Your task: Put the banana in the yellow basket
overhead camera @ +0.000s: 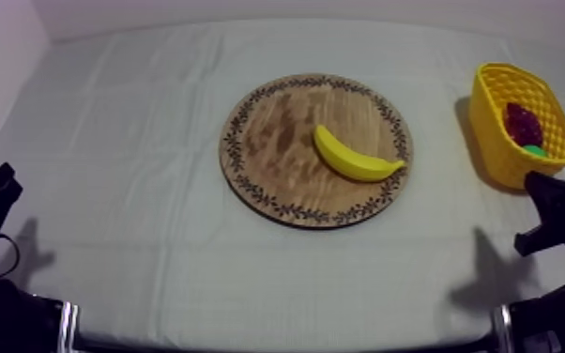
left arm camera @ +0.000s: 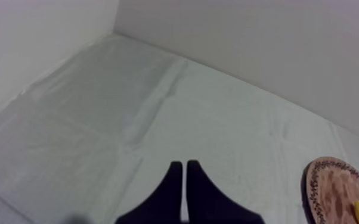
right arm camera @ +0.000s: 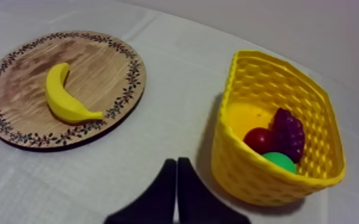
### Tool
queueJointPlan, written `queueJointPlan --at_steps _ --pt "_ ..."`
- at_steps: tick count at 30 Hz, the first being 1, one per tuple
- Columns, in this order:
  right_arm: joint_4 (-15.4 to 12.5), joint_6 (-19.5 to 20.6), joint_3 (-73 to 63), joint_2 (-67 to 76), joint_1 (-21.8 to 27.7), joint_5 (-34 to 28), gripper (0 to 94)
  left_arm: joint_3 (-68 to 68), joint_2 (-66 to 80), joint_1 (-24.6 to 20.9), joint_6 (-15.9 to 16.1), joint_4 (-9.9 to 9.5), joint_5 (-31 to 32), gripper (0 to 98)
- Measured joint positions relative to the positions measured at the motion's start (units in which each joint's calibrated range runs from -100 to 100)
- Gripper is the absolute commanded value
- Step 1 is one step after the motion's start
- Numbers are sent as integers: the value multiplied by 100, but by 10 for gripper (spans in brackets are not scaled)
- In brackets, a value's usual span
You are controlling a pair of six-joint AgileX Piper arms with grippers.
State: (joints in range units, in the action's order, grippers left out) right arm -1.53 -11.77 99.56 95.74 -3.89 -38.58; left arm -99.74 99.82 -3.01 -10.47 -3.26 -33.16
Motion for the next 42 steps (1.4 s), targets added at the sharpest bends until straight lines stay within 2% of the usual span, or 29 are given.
queueJointPlan --at_steps 37,42 --pt "0 2 0 0 -3 0 4 0 0 0 0 0 0 1" --pt "0 308 0 0 -126 0 4 0 0 0 0 0 0 1"
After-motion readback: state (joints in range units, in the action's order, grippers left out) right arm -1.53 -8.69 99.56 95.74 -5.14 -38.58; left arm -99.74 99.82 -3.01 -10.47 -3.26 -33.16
